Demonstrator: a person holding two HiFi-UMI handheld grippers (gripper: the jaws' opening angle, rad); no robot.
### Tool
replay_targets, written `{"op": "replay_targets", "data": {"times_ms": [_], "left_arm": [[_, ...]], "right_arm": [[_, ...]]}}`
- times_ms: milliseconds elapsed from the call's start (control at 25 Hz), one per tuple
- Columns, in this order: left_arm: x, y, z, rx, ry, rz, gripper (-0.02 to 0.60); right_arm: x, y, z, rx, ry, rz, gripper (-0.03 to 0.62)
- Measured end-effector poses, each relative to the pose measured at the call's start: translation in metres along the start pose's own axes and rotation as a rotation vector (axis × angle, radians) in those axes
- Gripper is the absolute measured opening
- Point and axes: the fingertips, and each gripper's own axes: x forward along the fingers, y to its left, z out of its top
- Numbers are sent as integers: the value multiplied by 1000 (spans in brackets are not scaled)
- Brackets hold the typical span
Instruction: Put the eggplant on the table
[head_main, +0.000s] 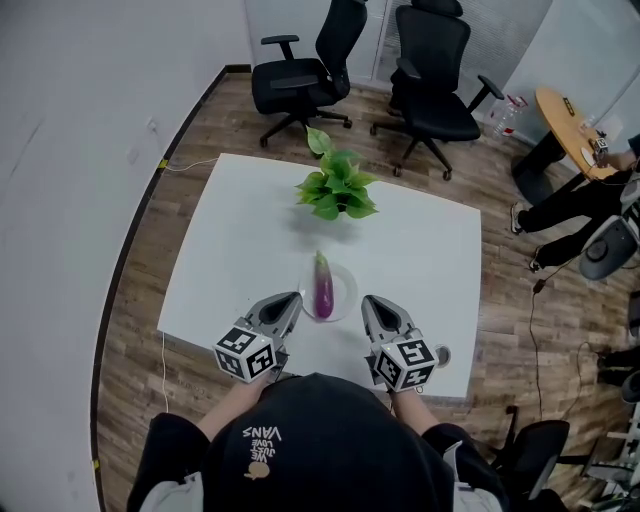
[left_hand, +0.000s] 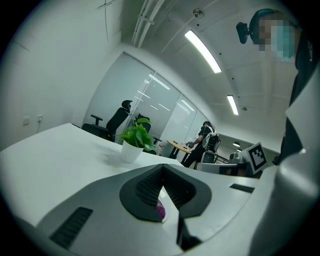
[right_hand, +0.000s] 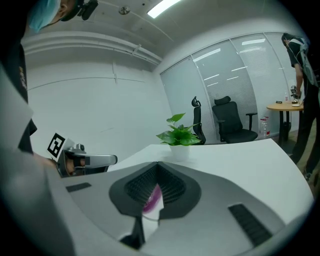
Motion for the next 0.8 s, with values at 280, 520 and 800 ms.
{"op": "replay_targets", "data": {"times_ms": [280,520,800], "left_arm": [[1,-1,1,8,-4,5,11],[1,-3,3,5,-4,5,11],[3,1,4,0,-1,9,11]], "right_arm": [[0,1,3,-13,-3,2,18],[-1,0,7,-22,-6,7,18],[2,-1,4,-20,4,10,18]]}}
